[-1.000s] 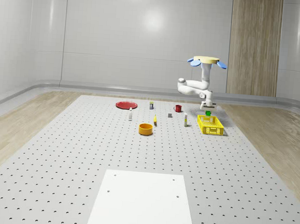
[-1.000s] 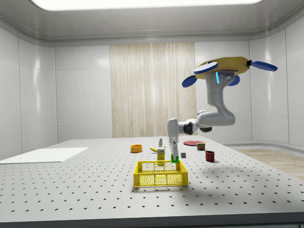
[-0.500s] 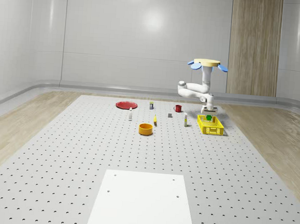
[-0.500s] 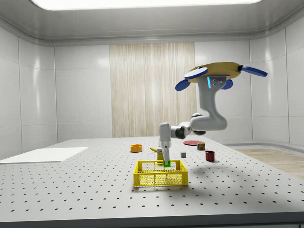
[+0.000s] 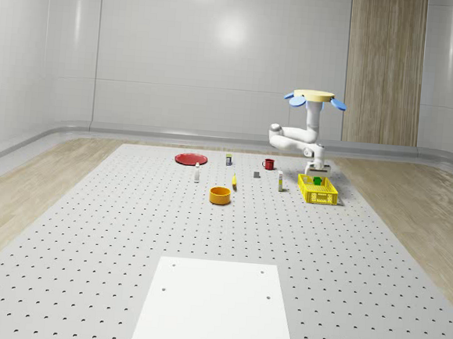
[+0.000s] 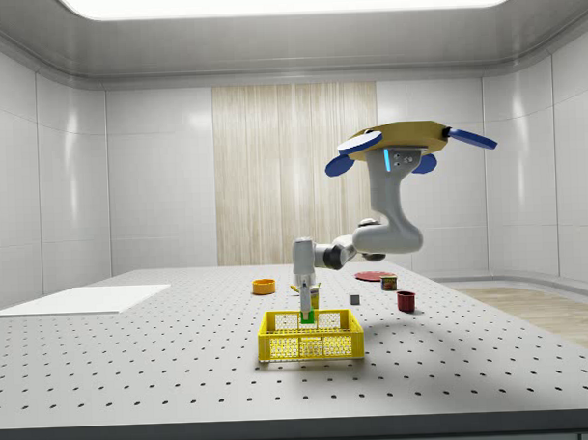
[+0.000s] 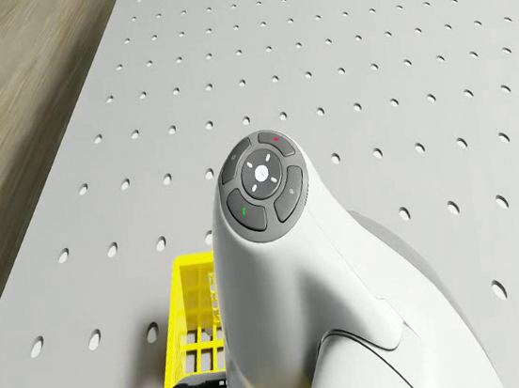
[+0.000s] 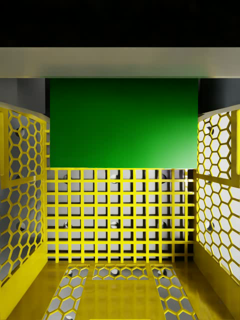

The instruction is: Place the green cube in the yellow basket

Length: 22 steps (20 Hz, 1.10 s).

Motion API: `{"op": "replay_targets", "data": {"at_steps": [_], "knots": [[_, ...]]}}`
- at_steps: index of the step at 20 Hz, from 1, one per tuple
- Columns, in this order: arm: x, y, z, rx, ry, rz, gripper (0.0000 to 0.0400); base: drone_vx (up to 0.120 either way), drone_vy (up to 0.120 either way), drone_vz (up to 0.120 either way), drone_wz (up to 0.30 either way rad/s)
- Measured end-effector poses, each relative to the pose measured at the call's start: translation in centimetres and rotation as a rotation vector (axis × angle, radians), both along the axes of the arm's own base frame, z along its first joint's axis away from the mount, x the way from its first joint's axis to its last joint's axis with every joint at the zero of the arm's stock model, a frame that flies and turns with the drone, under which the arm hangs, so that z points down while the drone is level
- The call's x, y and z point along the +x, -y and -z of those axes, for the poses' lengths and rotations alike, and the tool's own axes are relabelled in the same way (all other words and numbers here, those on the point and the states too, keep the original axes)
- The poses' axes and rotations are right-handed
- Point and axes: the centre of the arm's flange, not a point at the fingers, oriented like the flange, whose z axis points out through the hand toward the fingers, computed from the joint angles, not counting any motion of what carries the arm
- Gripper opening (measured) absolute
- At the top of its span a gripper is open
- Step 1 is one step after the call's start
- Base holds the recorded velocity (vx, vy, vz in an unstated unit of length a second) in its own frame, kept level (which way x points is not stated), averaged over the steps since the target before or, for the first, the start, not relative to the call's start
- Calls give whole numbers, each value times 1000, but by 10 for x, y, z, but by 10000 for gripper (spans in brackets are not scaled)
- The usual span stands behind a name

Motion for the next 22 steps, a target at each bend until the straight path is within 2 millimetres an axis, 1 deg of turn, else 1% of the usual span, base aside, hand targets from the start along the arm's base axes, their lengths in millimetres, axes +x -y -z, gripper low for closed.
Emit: {"op": "replay_targets", "data": {"at_steps": [1, 5, 15, 16, 17, 19, 22], "knots": [[0, 0, 0, 0, 0, 0, 251, 80, 0, 0, 0], [0, 0, -9, 0, 0, 2, 250, 0, 0, 0, 0], [0, 0, -53, -1, 0, 19, 250, 0, 0, 0, 0], [0, 0, -56, -1, 0, 19, 263, 0, 0, 0, 0], [0, 0, -59, -1, 0, 17, 293, 0, 0, 0, 0], [0, 0, -62, -2, 0, 13, 335, 0, 0, 0, 0], [0, 0, -57, -2, 0, 9, 369, 0, 0, 0, 0]]}}
